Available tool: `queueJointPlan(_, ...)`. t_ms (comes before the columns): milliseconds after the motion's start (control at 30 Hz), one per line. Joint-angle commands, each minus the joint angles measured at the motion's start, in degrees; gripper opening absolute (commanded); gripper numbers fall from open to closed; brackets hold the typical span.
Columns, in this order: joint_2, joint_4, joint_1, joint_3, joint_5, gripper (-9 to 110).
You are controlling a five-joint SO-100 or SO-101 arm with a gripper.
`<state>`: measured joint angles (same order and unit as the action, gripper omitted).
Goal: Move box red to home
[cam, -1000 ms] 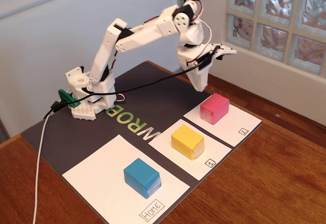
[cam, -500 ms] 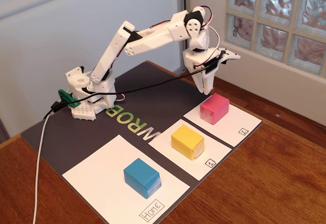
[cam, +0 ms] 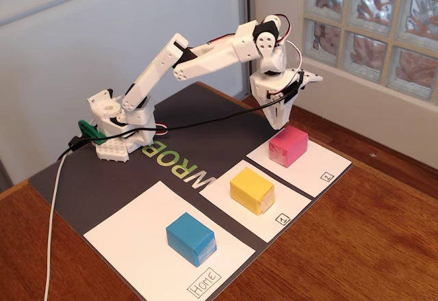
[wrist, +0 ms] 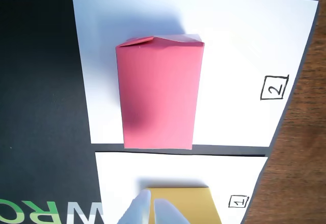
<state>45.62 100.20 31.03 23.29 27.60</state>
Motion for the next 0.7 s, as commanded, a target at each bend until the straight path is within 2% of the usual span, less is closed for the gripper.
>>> queueJointPlan(0, -0.88, 0.35, 1.32, -4.66, 0.35, 0)
queueJointPlan(133, -4.92, 0.00, 2.37, -10.55, 2.37, 0)
queueJointPlan(367, -5.01, -0.09, 3.69, -10.72, 2.81, 0)
queueJointPlan(433, -4.92, -0.09, 3.87, -10.99, 3.16, 8)
queueJointPlan(600, -4.92, -0.26, 4.13, -11.07, 3.87, 41)
queueJointPlan(667, -4.92, -0.26, 4.22, -11.78, 3.96, 46)
